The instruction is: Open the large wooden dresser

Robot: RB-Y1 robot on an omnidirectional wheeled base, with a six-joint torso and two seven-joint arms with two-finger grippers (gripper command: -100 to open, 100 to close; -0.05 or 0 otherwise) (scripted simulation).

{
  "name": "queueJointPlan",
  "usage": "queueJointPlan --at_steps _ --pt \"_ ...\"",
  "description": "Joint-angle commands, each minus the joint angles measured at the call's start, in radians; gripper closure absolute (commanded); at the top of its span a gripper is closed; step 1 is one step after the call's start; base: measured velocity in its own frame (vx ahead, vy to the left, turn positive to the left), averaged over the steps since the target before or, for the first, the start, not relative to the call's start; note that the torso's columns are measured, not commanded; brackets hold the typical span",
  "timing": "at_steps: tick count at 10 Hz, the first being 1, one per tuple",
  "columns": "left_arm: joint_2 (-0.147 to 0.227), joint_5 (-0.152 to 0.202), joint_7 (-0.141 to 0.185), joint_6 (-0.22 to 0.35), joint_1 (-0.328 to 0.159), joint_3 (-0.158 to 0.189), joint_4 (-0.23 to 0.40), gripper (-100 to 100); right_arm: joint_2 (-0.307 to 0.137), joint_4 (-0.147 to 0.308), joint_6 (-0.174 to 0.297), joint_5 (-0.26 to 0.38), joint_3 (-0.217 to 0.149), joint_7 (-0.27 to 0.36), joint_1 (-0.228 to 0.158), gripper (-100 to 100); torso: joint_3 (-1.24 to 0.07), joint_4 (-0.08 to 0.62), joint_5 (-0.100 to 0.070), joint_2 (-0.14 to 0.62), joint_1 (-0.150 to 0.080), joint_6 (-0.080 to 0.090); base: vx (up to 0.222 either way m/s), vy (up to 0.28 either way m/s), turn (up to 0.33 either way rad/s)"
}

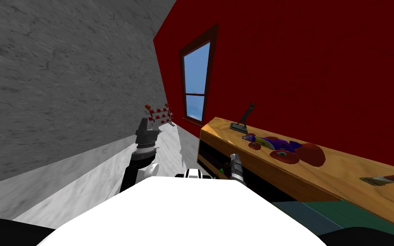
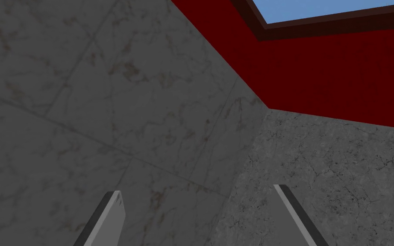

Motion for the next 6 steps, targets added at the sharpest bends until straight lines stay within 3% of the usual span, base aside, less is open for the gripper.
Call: queueJointPlan --at_steps 1,3,4,6 --pt "0.000 0.000 0.000 0.000 0.000 0.000 0.000 0 -0.027 0.003 -0.036 0.026 0.035 -0.031 0.019 100 0.001 0.003 0.003 0.004 0.001 0.001 0.063 0.025 -0.168" --pt "0.000 0.000 0.000 0.000 0.000 0.000 0.000 0 -0.047 0.011 -0.058 0.045 0.064 -0.055 0.030 100 0.005 0.003 0.001 0.009 -0.001 -0.001 0.041 0.018 -0.149" --pt "0.000 0.000 0.000 0.000 0.000 0.000 0.000 0 -0.041 0.010 -0.041 0.038 0.060 -0.048 0.028 100 0.005 0.003 0.000 0.008 -0.001 -0.002 0.016 0.009 -0.015" --pt "0.000 0.000 0.000 0.000 -0.001 0.000 0.000 0 -0.044 -0.023 -0.034 0.036 0.052 -0.048 0.045 100 0.005 0.003 0.000 0.008 0.003 -0.005 -0.113 0.078 0.060"
